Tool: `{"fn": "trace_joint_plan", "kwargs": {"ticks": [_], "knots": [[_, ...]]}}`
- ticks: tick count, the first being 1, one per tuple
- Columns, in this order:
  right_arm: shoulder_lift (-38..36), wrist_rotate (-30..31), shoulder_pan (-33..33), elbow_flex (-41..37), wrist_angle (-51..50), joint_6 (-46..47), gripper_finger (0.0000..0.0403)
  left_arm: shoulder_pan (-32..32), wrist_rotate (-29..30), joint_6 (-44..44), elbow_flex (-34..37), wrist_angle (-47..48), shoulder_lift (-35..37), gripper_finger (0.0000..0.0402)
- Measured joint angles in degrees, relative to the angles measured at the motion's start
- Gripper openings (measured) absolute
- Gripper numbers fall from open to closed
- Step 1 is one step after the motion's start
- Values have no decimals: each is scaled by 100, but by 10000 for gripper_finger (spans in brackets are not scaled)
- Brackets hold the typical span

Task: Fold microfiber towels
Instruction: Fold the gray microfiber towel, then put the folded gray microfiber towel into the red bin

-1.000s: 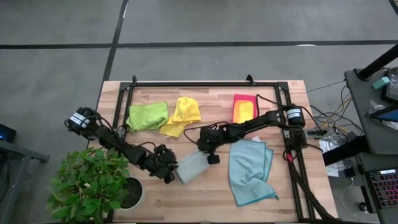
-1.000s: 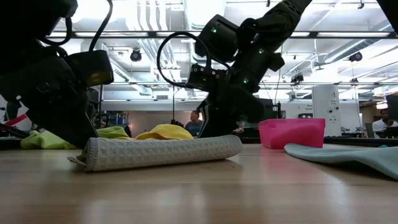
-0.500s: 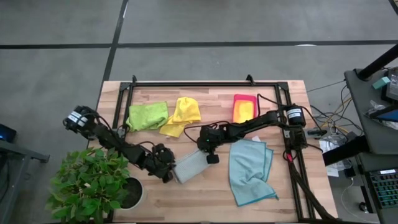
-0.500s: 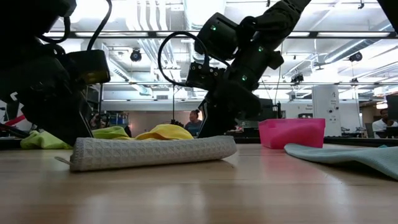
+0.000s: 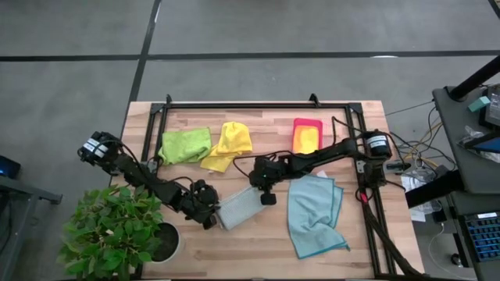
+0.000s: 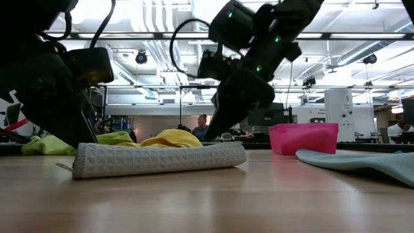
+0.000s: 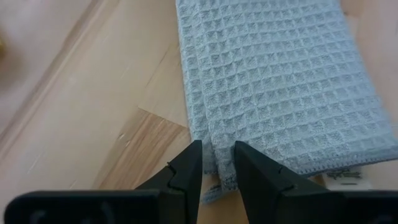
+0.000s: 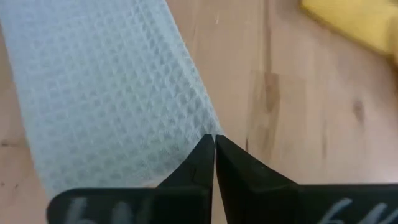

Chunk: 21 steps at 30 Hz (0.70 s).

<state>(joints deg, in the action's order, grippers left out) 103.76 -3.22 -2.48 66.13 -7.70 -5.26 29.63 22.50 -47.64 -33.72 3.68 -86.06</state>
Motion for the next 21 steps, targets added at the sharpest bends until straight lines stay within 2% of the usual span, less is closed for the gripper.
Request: {"fn": "trace_joint_plan", "kwargs": {"ticks": [5,10,21], "knots": [[-372,327,-177,-312,156,33,9,-4,0,-228,-59,-4,4,80],[-766,338,-268,-817,633,265,9,-15,-41,-488,-76,-16,73,80],[-1001,328,-420,-1846,2991,701,9,-166,46,-505,-150,-18,594,80]]}}
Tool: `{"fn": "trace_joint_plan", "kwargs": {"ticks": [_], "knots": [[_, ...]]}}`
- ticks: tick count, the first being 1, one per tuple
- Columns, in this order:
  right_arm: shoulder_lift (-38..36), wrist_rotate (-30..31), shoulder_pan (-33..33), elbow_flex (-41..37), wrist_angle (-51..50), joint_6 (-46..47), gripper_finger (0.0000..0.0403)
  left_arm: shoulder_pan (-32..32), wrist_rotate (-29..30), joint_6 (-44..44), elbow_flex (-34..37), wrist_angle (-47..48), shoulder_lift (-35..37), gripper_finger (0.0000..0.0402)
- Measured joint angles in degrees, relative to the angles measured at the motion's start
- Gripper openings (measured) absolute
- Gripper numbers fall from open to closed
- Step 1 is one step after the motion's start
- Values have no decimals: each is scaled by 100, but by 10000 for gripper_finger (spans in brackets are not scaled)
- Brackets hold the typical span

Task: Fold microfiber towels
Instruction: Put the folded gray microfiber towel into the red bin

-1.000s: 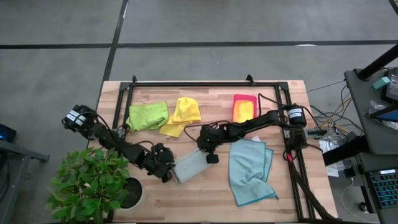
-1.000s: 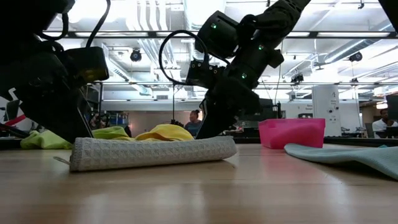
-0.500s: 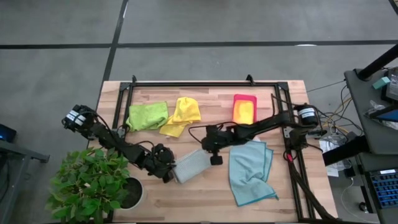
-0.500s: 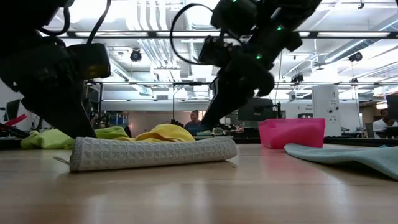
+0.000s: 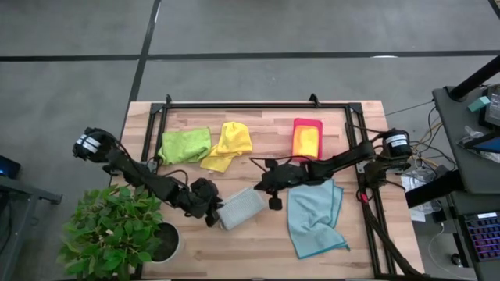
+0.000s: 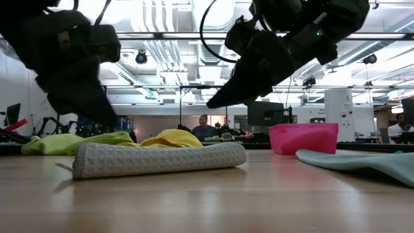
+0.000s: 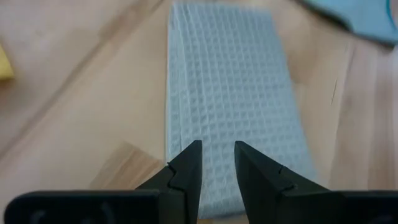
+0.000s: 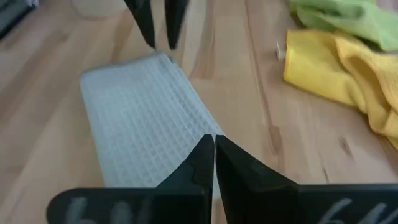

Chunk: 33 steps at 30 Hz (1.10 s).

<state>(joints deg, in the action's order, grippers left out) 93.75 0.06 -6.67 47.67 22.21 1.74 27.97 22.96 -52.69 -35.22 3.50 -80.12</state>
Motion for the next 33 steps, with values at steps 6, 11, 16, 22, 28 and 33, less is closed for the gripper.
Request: {"fn": "trace_joint_plan", "kwargs": {"ticks": [6,11,16,22,28,33], "knots": [[1,-2,-8,-48,135,-114,9,-103,261,52,-115,-24,50,80],[2,0,-7,-34,259,-100,9,-101,334,290,-151,-102,50,80],[2,0,-7,-34,259,-22,9,-103,403,662,-149,-347,46,80],[2,0,-7,-34,259,-20,9,-103,442,660,-139,-564,46,80],[5,0,-7,-34,257,-20,9,-107,442,660,-127,-605,46,80],[5,0,-7,-34,257,-24,9,-107,322,658,-127,-619,46,80]]}}
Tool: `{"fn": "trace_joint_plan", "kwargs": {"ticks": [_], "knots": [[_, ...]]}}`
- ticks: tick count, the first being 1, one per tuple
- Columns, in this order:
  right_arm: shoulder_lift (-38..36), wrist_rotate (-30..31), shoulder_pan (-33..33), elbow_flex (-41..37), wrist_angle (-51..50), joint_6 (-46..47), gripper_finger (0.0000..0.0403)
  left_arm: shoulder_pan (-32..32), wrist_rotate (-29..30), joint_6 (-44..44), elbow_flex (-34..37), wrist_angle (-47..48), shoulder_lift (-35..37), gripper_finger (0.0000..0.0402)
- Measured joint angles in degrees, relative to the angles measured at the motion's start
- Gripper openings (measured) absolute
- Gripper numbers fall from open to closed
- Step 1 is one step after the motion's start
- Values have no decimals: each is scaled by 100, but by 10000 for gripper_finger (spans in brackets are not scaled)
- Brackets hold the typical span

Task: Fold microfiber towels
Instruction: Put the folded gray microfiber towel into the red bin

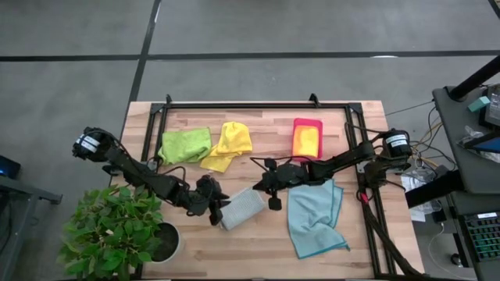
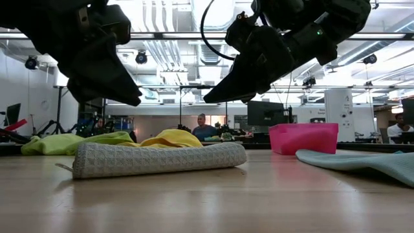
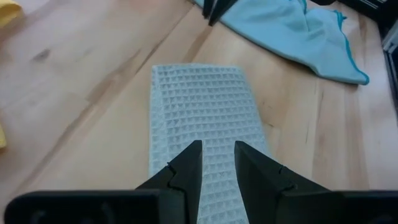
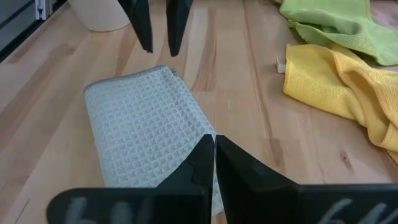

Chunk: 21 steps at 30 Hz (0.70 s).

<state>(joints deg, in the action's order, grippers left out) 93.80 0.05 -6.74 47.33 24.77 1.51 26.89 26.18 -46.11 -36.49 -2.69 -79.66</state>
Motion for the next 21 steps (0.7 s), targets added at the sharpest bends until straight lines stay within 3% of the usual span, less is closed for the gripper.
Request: {"fn": "trace_joint_plan", "kwargs": {"ticks": [8,21], "knots": [[2,0,0,0,0,1,9,0,-489,43,7,-181,0,80],[2,0,0,0,-2,1,9,-4,-466,289,26,-73,-4,80]]}}
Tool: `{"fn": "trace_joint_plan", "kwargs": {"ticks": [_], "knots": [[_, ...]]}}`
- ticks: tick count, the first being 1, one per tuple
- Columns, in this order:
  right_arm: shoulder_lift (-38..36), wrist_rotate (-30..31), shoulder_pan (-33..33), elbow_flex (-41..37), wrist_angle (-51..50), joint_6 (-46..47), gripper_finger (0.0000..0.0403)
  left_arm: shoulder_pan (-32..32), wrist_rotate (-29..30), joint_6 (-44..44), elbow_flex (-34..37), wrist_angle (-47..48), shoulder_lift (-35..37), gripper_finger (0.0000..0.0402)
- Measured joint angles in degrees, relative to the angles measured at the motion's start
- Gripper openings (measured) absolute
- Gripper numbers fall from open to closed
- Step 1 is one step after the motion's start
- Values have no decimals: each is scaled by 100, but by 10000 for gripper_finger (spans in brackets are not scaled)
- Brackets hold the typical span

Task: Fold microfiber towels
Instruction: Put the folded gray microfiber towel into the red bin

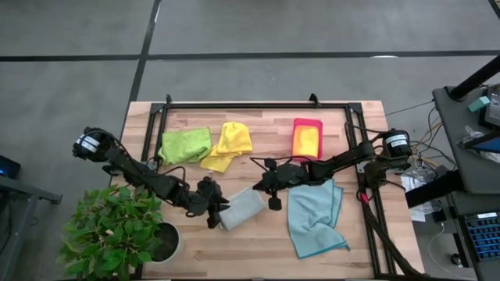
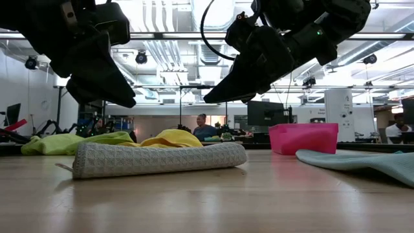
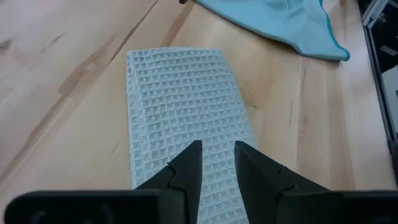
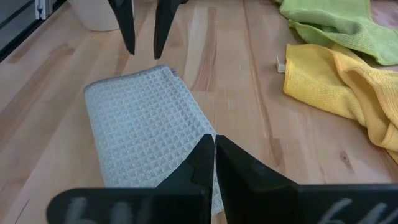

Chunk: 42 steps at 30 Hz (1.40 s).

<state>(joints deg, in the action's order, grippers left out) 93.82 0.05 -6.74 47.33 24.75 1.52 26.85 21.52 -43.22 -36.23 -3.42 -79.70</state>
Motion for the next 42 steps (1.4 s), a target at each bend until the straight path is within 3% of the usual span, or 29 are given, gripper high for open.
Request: {"fn": "trace_joint_plan", "kwargs": {"ticks": [4,8,14,20,25,31,37,42], "knots": [[0,0,0,0,0,-2,9,-61,108,-367,-8,-8,0,80],[2,0,0,0,0,0,9,-70,-479,-448,-5,-13,0,92],[2,0,0,0,0,5,9,-135,-788,-734,-7,-15,0,166],[2,0,0,0,0,47,9,-551,-445,-749,-17,150,0,240],[2,0,1,0,-1,46,9,-864,-434,-748,-81,139,-106,242],[2,0,1,0,-2,26,9,-896,-551,-703,-503,173,-868,235],[2,0,0,0,-2,-2,9,-929,-500,-540,-1296,1324,-1531,235],[2,1,1,0,-2,0,9,-937,-626,-276,-1622,1450,-1877,235]]}}
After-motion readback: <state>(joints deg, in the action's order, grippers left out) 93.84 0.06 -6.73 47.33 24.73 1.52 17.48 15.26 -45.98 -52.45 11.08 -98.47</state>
